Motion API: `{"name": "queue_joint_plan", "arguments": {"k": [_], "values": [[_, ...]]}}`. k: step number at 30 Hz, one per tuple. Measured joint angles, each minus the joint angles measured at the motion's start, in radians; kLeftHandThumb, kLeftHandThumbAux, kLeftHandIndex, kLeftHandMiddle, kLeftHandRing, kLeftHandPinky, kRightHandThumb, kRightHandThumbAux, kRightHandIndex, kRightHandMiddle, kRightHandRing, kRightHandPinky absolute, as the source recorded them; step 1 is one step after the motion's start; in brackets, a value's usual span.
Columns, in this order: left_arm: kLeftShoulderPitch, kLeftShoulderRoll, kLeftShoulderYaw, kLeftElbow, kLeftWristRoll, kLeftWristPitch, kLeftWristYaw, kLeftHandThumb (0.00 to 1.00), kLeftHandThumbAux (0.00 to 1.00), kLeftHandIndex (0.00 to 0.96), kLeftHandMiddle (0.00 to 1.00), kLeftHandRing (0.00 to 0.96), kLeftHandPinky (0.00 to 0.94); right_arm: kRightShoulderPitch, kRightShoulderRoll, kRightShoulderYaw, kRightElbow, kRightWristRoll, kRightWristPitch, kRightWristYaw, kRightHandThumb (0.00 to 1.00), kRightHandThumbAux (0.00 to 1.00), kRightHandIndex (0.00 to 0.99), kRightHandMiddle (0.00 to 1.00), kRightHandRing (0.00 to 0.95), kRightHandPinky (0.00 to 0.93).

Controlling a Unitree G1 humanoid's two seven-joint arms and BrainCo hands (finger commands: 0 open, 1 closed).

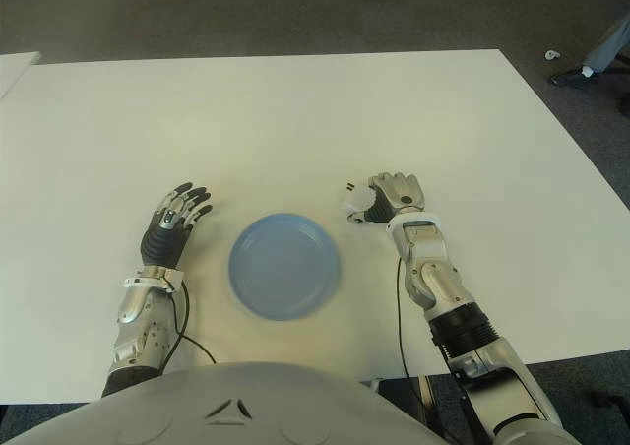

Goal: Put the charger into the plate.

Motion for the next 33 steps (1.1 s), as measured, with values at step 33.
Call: {"name": "queue_joint_plan", "arguments": {"k": [33], "values": [[0.0,-0.004,0.005,0.001,-0.045,0.0,-0.03,0.003,0.503,0.228,0.245,0.228,0.217,0.025,0.046,-0.041,0.016,0.149,-0.016,-0.147,0.853,0.676,0.399,0.53,0.817,0.816]]}}
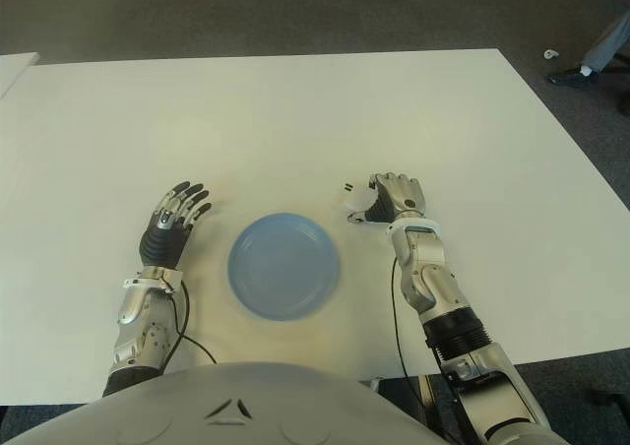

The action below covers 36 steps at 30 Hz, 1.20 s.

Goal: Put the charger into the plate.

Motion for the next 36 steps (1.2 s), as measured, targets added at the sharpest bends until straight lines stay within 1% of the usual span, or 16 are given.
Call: {"name": "queue_joint_plan", "arguments": {"k": [5,9,18,25,36], "values": [[0.0,0.0,0.0,0.001,-0.007,0.0,-0.007,0.006,0.501,0.232,0.249,0.229,0.22,0.002,0.0,-0.002,-0.006,0.01,-0.005,-0.002,0.853,0.677,0.399,0.53,0.817,0.796],[-0.001,0.0,0.0,0.003,-0.008,0.0,-0.009,0.008,0.5,0.232,0.251,0.229,0.219,0.003,-0.001,-0.002,-0.01,0.022,-0.024,-0.009,0.853,0.677,0.399,0.528,0.814,0.785],[-0.005,0.0,0.0,0.01,-0.007,-0.012,-0.009,0.003,0.501,0.233,0.25,0.228,0.22,0.004,-0.002,-0.006,-0.039,0.046,-0.042,0.005,0.853,0.677,0.398,0.528,0.817,0.796],[-0.008,-0.001,-0.002,0.019,-0.007,-0.028,-0.009,0.003,0.501,0.239,0.26,0.233,0.229,-0.015,-0.002,-0.032,-0.139,0.054,-0.043,0.042,0.854,0.677,0.399,0.529,0.826,0.807],[-0.015,-0.004,-0.005,0.029,-0.005,-0.04,-0.009,0.005,0.489,0.236,0.27,0.249,0.241,-0.109,0.001,-0.084,-0.307,0.072,-0.045,0.104,0.855,0.676,0.4,0.534,0.846,0.835]]}}
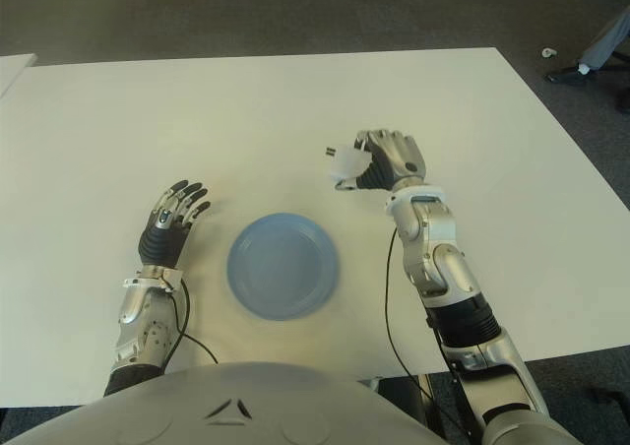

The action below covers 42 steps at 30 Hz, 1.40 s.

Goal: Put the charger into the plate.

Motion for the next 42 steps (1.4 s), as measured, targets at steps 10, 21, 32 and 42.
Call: {"name": "queue_joint_plan", "arguments": {"k": [10,21,32,42], "values": [[-0.009,-0.003,0.0,0.007,0.014,-0.006,0.0,0.0,0.492,0.238,0.273,0.253,0.243,-0.067,0.022,0.003,-0.105,-0.025,-0.002,0.039,0.856,0.676,0.399,0.535,0.853,0.84],[-0.011,-0.007,-0.001,0.008,0.032,-0.007,0.007,0.0,0.493,0.237,0.278,0.262,0.252,-0.043,0.089,0.055,-0.218,-0.044,0.005,0.12,0.856,0.677,0.397,0.534,0.857,0.835],[-0.015,-0.014,-0.001,0.008,0.049,-0.008,0.02,0.0,0.497,0.241,0.287,0.27,0.259,-0.033,0.133,0.085,-0.252,-0.037,0.005,0.221,0.856,0.677,0.398,0.533,0.856,0.831],[-0.014,-0.021,-0.002,0.004,0.048,-0.004,0.02,0.008,0.493,0.243,0.29,0.272,0.26,-0.014,0.176,0.118,-0.263,-0.043,0.005,0.252,0.856,0.677,0.397,0.531,0.854,0.836]]}}
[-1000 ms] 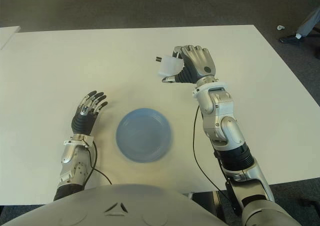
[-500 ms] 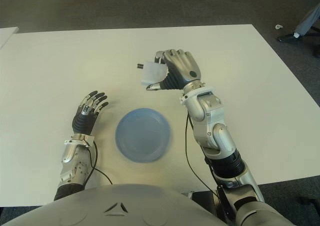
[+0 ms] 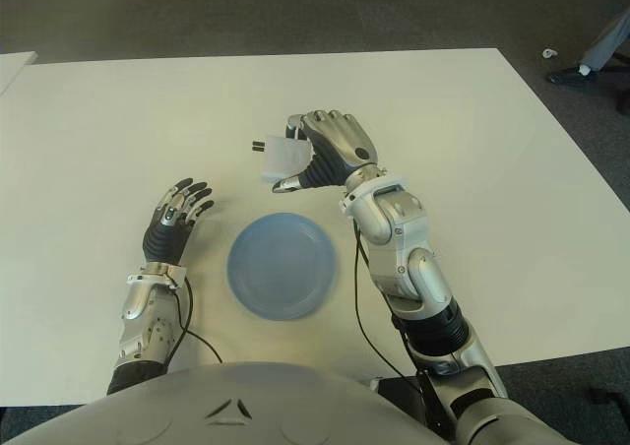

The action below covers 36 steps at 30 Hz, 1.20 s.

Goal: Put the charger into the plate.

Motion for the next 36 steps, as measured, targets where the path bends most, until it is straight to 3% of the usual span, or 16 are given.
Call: {"name": "queue_joint_plan", "arguments": {"k": [18,36], "values": [[0.001,-0.001,-0.003,-0.003,0.008,0.004,0.01,0.004,0.498,0.238,0.287,0.273,0.262,0.082,0.044,0.071,-0.012,0.0,-0.004,0.036,0.855,0.678,0.396,0.527,0.851,0.837],[0.004,-0.001,-0.007,-0.011,0.007,0.017,0.013,0.01,0.505,0.239,0.278,0.266,0.259,0.115,0.017,0.083,0.013,0.002,-0.059,0.023,0.855,0.677,0.399,0.532,0.846,0.831]]}}
